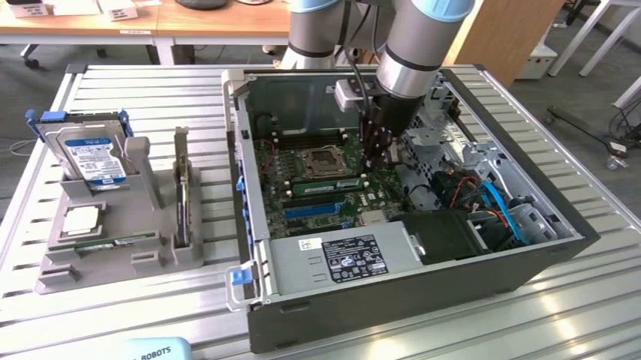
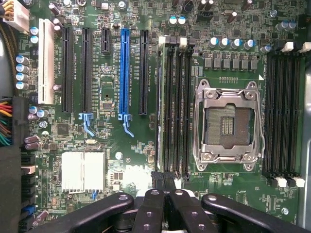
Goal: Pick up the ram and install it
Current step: 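Press down the ram until it locks into place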
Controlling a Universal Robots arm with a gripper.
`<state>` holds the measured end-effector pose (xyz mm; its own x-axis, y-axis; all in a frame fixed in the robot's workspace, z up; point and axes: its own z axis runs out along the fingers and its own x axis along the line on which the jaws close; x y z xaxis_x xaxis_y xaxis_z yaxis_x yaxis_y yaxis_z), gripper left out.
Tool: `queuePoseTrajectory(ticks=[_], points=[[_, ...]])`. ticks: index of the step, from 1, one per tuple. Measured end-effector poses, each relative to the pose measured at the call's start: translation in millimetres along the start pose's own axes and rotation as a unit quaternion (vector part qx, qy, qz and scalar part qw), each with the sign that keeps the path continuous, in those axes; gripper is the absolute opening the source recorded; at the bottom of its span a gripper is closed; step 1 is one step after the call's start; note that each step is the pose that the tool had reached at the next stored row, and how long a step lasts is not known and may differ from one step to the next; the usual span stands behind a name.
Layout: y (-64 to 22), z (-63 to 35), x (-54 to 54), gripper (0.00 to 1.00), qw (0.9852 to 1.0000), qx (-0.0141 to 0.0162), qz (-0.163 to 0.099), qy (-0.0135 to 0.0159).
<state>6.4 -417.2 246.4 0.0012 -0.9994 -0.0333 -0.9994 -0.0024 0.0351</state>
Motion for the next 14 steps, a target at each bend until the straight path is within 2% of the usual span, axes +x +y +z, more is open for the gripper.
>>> queuePoseTrajectory(ticks=[14], points=[[-0.2, 6.0, -0.2, 0.1, 1.0, 0.0, 0.0, -0.0005]])
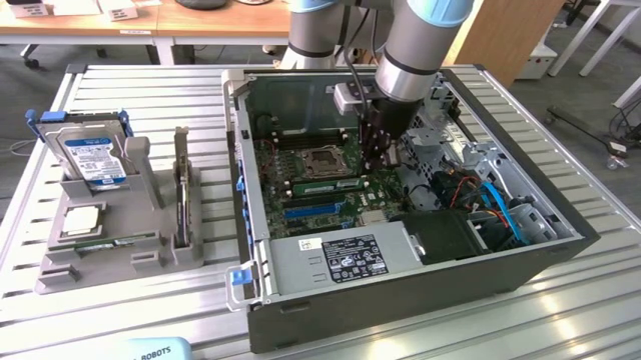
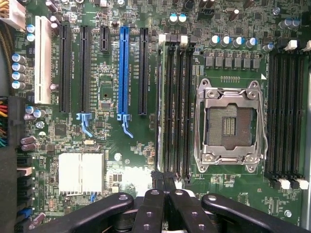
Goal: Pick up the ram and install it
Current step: 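Press down the ram until it locks into place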
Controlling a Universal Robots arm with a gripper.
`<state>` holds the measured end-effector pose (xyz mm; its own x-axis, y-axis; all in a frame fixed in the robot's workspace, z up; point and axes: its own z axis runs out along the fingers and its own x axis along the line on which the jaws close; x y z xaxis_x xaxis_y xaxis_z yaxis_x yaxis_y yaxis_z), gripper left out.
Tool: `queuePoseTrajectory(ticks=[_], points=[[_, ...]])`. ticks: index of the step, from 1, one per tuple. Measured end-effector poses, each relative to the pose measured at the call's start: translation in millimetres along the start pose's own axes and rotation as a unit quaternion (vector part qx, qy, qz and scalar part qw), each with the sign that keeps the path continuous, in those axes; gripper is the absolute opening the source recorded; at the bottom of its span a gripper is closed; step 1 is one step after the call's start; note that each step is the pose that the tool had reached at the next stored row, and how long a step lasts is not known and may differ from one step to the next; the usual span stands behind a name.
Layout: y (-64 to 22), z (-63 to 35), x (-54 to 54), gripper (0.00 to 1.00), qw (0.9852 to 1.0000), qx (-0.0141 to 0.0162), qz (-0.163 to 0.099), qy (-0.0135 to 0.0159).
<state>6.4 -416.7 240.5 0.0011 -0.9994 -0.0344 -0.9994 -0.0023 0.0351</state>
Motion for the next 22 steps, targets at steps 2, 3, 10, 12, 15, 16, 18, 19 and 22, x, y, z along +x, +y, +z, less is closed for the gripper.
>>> queuePoseTrajectory(ticks=[2, 3, 10, 12, 15, 16, 18, 19, 22], points=[[0.0, 1.0, -0.9, 0.1, 1.0, 0.0, 0.0, -0.0001], [0.0, 1.0, -0.9, 0.1, 1.0, 0.0, 0.0, 0.0], [-0.1, 2.6, -1.0, 0.1, 1.0, 0.0, 0.0, -0.0003], [-0.1, 4.2, -0.8, 0.1, 1.0, 0.0, 0.0, 0.0], [-0.1, 4.6, -0.8, 0.1, 1.0, -0.0001, 0.0, 0.0001], [-0.2, 5.3, -0.8, 0.1, 1.0, 0.0, 0.0, -0.0001], [-0.2, 7.4, -0.8, 0.1, 1.0, 0.0, 0.0, -0.0001], [-0.3, 8.4, -0.7, 0.1, 1.0, 0.0, 0.0, -0.0001], [-0.3, 8.9, -0.6, 0.1, 1.0, -0.0001, 0.0, 0.0]])
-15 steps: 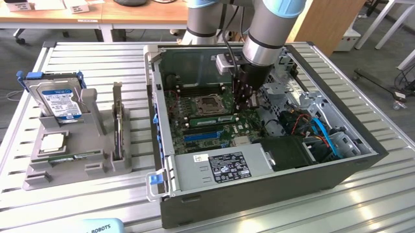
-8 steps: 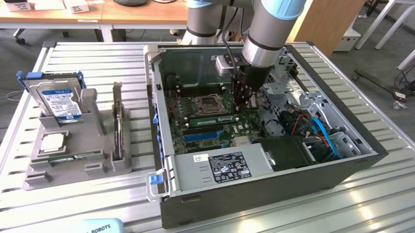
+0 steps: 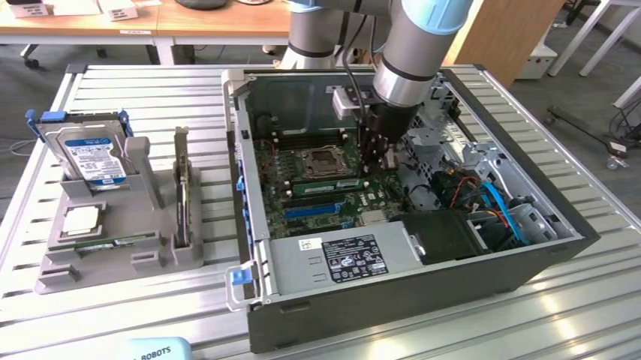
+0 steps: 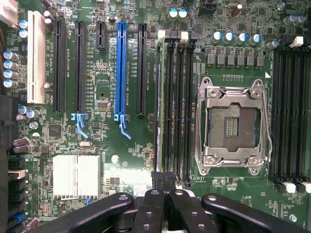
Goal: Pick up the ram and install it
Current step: 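Press down the ram until it locks into place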
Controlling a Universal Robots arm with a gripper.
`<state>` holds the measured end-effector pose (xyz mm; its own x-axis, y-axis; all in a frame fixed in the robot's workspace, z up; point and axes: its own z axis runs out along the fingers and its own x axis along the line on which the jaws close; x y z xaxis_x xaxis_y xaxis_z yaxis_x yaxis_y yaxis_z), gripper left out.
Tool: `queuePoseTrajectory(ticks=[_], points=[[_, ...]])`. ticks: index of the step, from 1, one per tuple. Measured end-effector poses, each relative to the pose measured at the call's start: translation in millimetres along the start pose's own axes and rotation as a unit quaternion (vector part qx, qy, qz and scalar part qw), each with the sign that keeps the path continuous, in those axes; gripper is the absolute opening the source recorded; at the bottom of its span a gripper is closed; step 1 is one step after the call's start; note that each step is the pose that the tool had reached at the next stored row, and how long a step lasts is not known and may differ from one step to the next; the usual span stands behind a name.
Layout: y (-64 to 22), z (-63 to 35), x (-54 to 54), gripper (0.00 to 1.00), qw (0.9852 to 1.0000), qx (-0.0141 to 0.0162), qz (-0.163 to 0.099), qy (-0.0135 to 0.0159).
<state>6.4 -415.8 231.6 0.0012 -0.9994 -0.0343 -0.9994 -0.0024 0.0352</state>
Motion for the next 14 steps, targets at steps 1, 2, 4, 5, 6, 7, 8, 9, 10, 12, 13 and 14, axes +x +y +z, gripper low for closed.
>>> queuePoseTrajectory(ticks=[1, 2, 4, 5, 6, 7, 8, 9, 10, 12, 13, 14], points=[[0.0, 0.0, 0.0, 0.1, 1.0, 0.0, 0.0, 0.0001], [0.0, 0.4, 0.0, 0.1, 1.0, 0.0, 0.0, -0.0001], [-0.1, 1.7, 0.0, 0.1, 1.0, 0.0001, 0.0, -0.0003], [-0.1, 2.4, 0.0, 0.1, 1.0, 0.0, 0.0, -0.0002], [-0.1, 2.6, 0.1, 0.1, 1.0, 0.0, 0.0, -0.0001], [-0.1, 2.6, 0.1, 0.1, 1.0, 0.0, 0.0, -0.0001], [-0.1, 2.6, 0.1, 0.1, 1.0, 0.0, 0.0, -0.0001], [-0.1, 2.6, 0.1, 0.1, 1.0, 0.0, 0.0, -0.0001], [-0.1, 3.0, 0.1, 0.1, 1.0, 0.0, 0.0, -0.0002], [-0.2, 3.9, 0.1, 0.1, 1.0, 0.0001, 0.0, -0.0003], [-0.2, 4.1, 0.1, 0.1, 1.0, 0.0, 0.0, -0.0001], [-0.1, 4.1, 0.1, 0.1, 1.0, 0.0, 0.0, -0.0001]])
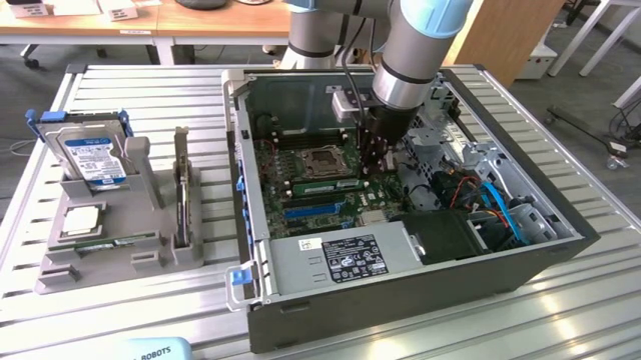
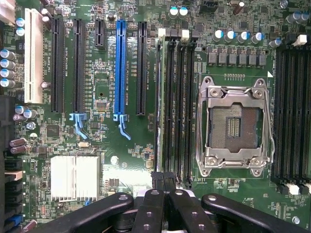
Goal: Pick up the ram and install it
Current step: 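Press down the ram until it locks into place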
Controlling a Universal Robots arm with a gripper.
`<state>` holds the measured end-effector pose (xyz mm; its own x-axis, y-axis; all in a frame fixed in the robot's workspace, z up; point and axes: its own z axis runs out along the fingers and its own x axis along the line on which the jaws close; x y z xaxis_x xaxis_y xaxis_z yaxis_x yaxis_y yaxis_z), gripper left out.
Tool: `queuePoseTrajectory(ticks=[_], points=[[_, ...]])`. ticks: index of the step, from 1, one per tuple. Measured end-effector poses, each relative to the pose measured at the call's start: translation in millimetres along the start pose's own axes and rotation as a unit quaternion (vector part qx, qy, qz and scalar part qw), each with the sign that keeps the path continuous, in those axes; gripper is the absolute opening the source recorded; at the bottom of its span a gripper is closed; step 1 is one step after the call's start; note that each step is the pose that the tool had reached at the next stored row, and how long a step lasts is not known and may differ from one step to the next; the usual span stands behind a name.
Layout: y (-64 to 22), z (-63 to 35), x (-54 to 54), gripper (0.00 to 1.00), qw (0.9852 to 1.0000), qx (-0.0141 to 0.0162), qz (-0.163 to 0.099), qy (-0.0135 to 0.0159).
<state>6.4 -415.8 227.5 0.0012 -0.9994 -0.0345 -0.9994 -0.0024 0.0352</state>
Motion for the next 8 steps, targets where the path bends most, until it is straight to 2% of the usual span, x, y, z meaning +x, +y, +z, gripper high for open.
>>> queuePoseTrajectory(ticks=[8], points=[[0.0, 0.7, 0.0, 0.1, 1.0, 0.0, 0.0, -0.0001]])
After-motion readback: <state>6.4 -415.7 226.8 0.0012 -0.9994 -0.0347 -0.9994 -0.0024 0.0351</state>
